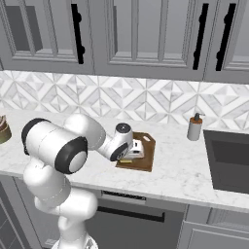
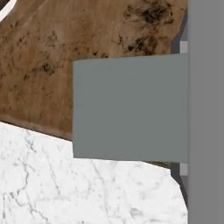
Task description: Pick up the sponge from the counter and clean the cutting board by briefly scrubbing or pressing down on the cutting board. Once finished, release the sponge.
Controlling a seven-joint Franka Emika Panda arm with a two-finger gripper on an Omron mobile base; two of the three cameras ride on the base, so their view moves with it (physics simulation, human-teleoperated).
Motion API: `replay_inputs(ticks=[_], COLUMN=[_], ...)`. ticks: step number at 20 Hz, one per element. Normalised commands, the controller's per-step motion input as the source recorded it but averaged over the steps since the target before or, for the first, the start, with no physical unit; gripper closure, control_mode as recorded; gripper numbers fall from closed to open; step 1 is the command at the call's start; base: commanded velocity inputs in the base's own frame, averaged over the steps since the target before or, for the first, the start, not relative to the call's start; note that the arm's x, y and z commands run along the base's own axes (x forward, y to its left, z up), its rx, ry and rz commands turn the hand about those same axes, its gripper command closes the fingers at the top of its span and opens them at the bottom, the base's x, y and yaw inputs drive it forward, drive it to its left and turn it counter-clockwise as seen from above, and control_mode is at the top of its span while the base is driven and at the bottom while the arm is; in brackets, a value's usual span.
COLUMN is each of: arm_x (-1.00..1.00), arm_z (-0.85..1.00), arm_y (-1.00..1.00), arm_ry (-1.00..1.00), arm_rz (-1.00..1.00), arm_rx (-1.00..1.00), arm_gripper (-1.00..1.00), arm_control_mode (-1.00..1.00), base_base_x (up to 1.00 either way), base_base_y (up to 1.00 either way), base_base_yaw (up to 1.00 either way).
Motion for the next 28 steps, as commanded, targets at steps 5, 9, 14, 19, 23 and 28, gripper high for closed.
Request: replay_inputs(ticks=[5, 9, 14, 19, 23, 28], arm_x=[0.39, 0.51, 0.61, 0.80, 0.49, -0.37], arm_z=[-0.29, -0.01, 0.00, -0.04, -0.18, -0.32], arm_y=[-0.12, -0.19, -0.05, 0.00, 0.00, 0.02], arm_ry=[0.00, 0.00, 0.00, 0.00, 0.00, -0.06], arm_rz=[0.00, 0.00, 0.00, 0.00, 0.00, 0.00], arm_rx=[0.02, 0.07, 0.06, 0.04, 0.01, 0.00], arm_gripper=[1.00, 1.00, 1.00, 1.00, 1.00, 1.00], arm_control_mode=[-1.00, -1.00, -1.00, -1.00, -1.00, -1.00], base_base_x=[0.00, 0.00, 0.00, 0.00, 0.00, 0.00], base_base_y=[0.00, 0.00, 0.00, 0.00, 0.00, 0.00], base_base_yaw=[0.00, 0.00, 0.00, 0.00, 0.00, 0.00])
